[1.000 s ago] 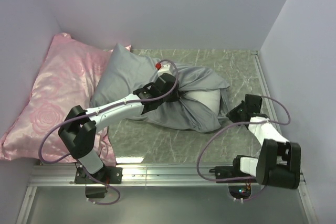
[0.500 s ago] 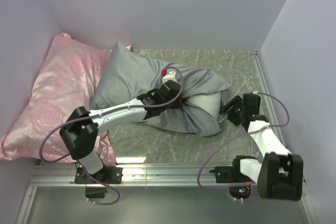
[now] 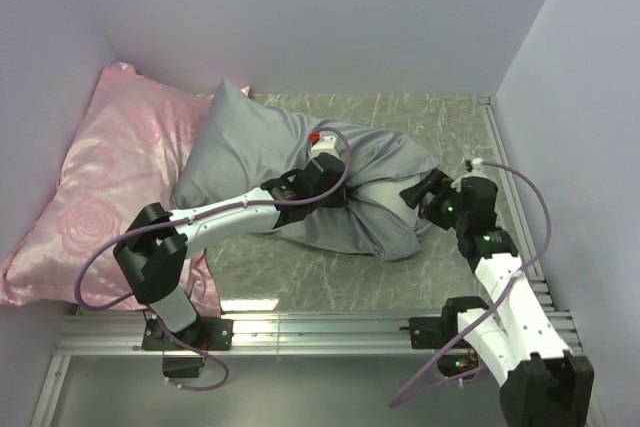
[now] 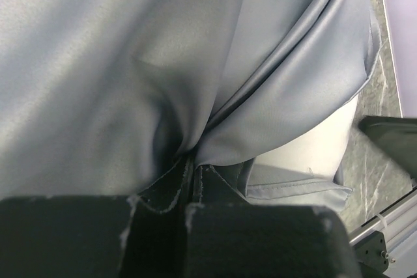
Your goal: Remove the pillowcase from the pillow
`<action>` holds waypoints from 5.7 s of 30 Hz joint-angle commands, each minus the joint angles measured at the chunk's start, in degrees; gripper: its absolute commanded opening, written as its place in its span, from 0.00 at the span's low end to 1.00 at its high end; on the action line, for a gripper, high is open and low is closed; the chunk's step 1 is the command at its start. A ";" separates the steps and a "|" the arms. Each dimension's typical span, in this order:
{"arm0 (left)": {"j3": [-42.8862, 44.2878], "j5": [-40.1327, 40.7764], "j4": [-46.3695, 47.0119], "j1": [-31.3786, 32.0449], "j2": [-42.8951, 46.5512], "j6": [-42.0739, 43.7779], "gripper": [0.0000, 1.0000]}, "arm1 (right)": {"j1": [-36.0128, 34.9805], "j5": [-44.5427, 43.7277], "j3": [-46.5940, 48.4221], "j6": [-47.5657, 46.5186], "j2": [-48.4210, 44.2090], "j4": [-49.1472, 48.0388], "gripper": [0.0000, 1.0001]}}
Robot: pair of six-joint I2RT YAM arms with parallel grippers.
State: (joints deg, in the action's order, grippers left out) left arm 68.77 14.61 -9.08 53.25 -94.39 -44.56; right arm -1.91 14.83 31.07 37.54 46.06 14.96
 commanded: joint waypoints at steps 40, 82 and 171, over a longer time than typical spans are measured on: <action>0.49 -10.83 7.58 5.90 14.67 14.50 0.19 | -8.28 -8.77 48.98 2.71 7.19 7.71 0.00; 14.55 36.01 17.26 28.84 12.38 40.34 0.37 | -22.70 -17.20 82.48 -4.23 28.20 16.24 0.00; 12.73 9.03 15.05 28.40 12.02 29.98 0.01 | -32.19 -32.58 103.49 -12.93 42.97 28.28 0.00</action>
State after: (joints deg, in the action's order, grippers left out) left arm 86.32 29.43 4.95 82.02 -86.87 -8.80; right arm -33.17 -17.82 130.98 25.15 89.10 48.58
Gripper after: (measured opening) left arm 0.012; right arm 0.060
